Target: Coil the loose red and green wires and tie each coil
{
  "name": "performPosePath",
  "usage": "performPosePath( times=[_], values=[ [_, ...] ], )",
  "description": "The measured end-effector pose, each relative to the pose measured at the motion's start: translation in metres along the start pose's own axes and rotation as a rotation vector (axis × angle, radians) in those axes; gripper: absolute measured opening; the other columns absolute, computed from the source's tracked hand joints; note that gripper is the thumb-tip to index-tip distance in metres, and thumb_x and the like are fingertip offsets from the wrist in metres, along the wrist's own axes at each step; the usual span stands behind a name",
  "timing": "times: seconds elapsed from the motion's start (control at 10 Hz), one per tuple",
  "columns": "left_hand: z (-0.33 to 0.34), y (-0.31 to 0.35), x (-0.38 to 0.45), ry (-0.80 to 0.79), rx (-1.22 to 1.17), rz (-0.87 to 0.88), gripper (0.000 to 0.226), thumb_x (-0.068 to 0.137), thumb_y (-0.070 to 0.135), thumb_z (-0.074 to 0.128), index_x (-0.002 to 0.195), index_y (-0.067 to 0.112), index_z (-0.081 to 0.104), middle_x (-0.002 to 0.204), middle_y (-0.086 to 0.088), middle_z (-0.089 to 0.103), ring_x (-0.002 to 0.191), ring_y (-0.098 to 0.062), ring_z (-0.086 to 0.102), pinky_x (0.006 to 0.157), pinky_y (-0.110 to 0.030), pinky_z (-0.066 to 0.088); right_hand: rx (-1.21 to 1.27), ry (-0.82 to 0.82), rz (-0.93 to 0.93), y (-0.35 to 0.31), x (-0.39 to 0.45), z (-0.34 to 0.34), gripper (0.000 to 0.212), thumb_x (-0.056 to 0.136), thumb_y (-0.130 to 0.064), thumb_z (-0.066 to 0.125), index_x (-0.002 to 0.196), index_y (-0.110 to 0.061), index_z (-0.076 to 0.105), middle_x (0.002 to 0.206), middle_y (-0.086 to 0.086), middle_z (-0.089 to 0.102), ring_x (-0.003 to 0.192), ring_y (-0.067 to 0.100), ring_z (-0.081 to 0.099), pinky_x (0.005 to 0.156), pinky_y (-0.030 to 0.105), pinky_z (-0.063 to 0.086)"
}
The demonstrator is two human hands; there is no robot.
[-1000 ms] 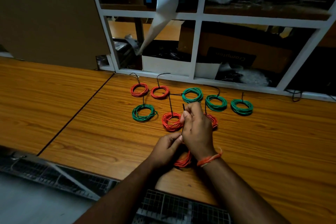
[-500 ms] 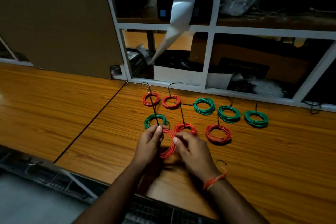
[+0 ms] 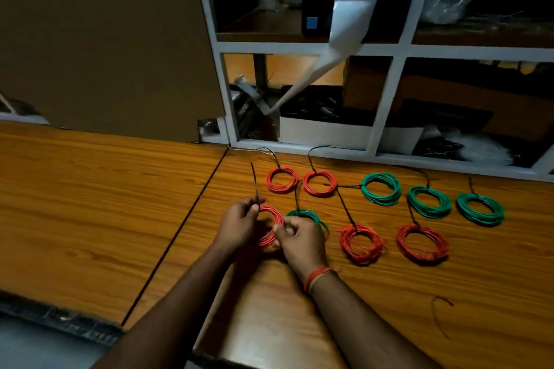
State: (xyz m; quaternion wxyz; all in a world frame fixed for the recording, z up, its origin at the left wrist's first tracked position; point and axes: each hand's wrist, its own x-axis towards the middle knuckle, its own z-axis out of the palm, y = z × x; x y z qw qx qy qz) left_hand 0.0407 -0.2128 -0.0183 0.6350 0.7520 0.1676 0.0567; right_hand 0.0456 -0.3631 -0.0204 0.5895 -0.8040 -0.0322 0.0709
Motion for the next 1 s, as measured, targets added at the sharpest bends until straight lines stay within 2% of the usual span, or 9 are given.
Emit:
performPosePath(
  times=[0.1,0.2,0.3,0.5,0.6,0.7,0.8,0.9,1.0],
  values=[
    [-0.02,-0.012,0.03,-0.02,0.133,0.016,0.026,0.101,0.02,0.05,0.112,0.027,0.073,0.114,-0.009,0.074,0.108,-0.026,0.071,0.098,-0.051,0.055,0.011,0.097,0.166,0.001,0.021,0.033,0.008,0.088,-0.015,0.076,0.091,-0.008,0.079,0.074,0.001,0.076,0.064,0.01,0.073,0.065,0.031,0.063],
    [-0.029,-0.007,0.039,-0.025,0.366,0.117,0.031,0.102,0.015,0.053,0.13,0.01,0.067,0.127,-0.01,0.07,0.12,-0.024,0.064,0.099,-0.027,0.047,-0.092,0.224,0.218,-0.005,0.028,0.056,0.013,0.086,-0.022,0.077,0.084,-0.01,0.078,0.073,0.0,0.076,0.068,0.015,0.074,0.071,0.037,0.063],
    [-0.036,-0.012,0.052,-0.058,0.481,0.109,0.037,0.103,0.01,0.054,0.14,0.007,0.059,0.138,-0.008,0.064,0.13,-0.021,0.057,0.099,-0.019,0.037,-0.244,0.27,0.233,-0.011,0.032,0.067,0.016,0.089,-0.025,0.073,0.085,-0.01,0.078,0.078,0.003,0.077,0.076,0.02,0.072,0.072,0.026,0.055],
    [-0.038,-0.02,0.055,-0.127,0.547,0.107,0.047,0.1,0.011,0.058,0.147,0.011,0.052,0.144,-0.006,0.059,0.134,-0.021,0.055,0.111,-0.031,0.043,-0.318,0.307,0.278,-0.012,0.033,0.069,0.031,0.091,-0.036,0.07,0.075,-0.01,0.075,0.067,0.001,0.073,0.07,0.019,0.069,0.069,0.029,0.054],
    [-0.034,-0.021,0.051,-0.146,0.513,0.089,0.049,0.101,0.013,0.059,0.149,0.014,0.05,0.147,-0.004,0.057,0.134,-0.018,0.054,0.111,-0.029,0.042,-0.34,0.343,0.273,-0.015,0.028,0.061,0.037,0.093,-0.04,0.067,0.074,-0.009,0.072,0.067,0.001,0.067,0.067,0.021,0.061,0.061,0.029,0.041],
    [-0.03,-0.02,0.046,-0.172,0.499,0.097,0.049,0.101,0.012,0.06,0.148,0.012,0.049,0.146,-0.005,0.058,0.133,-0.019,0.055,0.102,-0.022,0.039,-0.387,0.37,0.279,-0.018,0.022,0.053,0.04,0.094,-0.042,0.065,0.07,-0.01,0.064,0.068,0.004,0.061,0.067,0.024,0.056,0.06,0.028,0.034],
    [-0.024,-0.019,0.041,-0.177,0.486,0.077,0.051,0.1,0.014,0.061,0.15,0.013,0.047,0.144,-0.006,0.059,0.131,-0.02,0.056,0.101,-0.023,0.041,-0.437,0.352,0.258,-0.02,0.017,0.044,0.036,0.097,-0.041,0.063,0.077,-0.01,0.063,0.073,0.004,0.061,0.07,0.021,0.054,0.053,0.027,0.03],
    [-0.019,-0.017,0.036,-0.143,0.506,0.075,0.054,0.099,0.021,0.064,0.15,0.013,0.047,0.142,-0.009,0.06,0.128,-0.022,0.058,0.107,-0.032,0.046,-0.413,0.31,0.167,-0.018,0.005,0.037,0.033,0.098,-0.038,0.061,0.089,-0.007,0.069,0.082,0.004,0.071,0.073,0.019,0.061,0.054,0.025,0.04],
    [-0.011,-0.013,0.029,-0.041,0.527,0.129,0.053,0.098,0.024,0.065,0.148,0.012,0.05,0.14,-0.012,0.057,0.125,-0.025,0.059,0.107,-0.038,0.048,-0.391,0.286,0.027,-0.012,-0.007,0.025,0.022,0.097,-0.032,0.061,0.09,-0.013,0.071,0.078,0.002,0.071,0.074,0.019,0.067,0.066,0.03,0.053]
  ],
)
